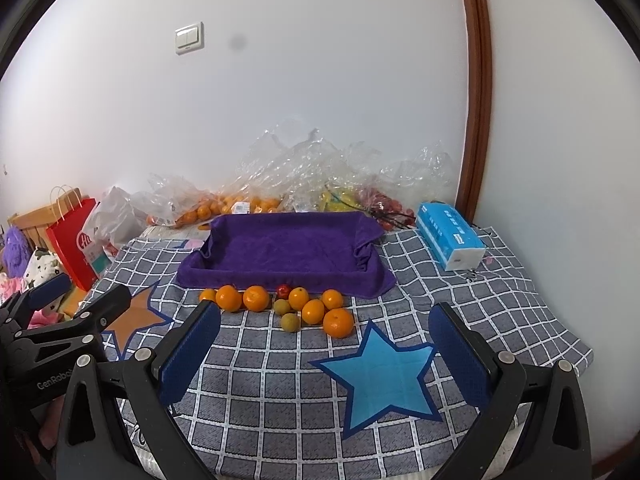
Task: Organize fruits
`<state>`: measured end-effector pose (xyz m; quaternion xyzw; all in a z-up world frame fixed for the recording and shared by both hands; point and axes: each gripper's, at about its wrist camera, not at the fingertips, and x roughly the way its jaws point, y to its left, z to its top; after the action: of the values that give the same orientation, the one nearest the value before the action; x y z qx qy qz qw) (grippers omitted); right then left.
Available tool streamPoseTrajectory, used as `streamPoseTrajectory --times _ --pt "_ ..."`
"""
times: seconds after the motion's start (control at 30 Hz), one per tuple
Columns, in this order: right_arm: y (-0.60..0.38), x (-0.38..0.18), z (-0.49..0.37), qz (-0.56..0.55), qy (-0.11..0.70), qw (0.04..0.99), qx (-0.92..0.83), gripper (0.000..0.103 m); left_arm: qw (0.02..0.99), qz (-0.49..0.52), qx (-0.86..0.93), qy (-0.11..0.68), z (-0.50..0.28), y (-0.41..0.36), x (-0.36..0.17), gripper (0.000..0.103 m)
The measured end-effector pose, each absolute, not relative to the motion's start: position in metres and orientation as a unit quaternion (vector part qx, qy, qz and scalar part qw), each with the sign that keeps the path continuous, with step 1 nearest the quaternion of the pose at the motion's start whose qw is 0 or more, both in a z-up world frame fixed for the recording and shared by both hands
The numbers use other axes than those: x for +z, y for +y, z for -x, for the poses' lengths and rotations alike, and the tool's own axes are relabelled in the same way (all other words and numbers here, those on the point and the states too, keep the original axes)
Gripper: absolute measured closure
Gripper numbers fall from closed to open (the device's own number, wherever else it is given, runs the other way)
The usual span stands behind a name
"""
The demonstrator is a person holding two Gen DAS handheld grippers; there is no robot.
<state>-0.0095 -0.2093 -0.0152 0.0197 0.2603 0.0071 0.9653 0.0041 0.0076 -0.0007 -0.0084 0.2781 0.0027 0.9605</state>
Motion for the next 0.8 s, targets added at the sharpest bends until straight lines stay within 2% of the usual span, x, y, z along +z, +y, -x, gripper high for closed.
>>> streamPoseTrajectory --times 0.37,0.8 --pt "-0.207 -0.041 -0.029 -0.010 0.296 0.955 0.003 0.001 0.954 0.014 0.018 0.298 -0.030 0.021 -0.017 0.000" --pt "-0.236 -0.093 -0.085 -0.045 0.333 0.942 0.004 0.001 0.937 0.005 0.044 0.348 -0.083 0.048 -0.066 0.003"
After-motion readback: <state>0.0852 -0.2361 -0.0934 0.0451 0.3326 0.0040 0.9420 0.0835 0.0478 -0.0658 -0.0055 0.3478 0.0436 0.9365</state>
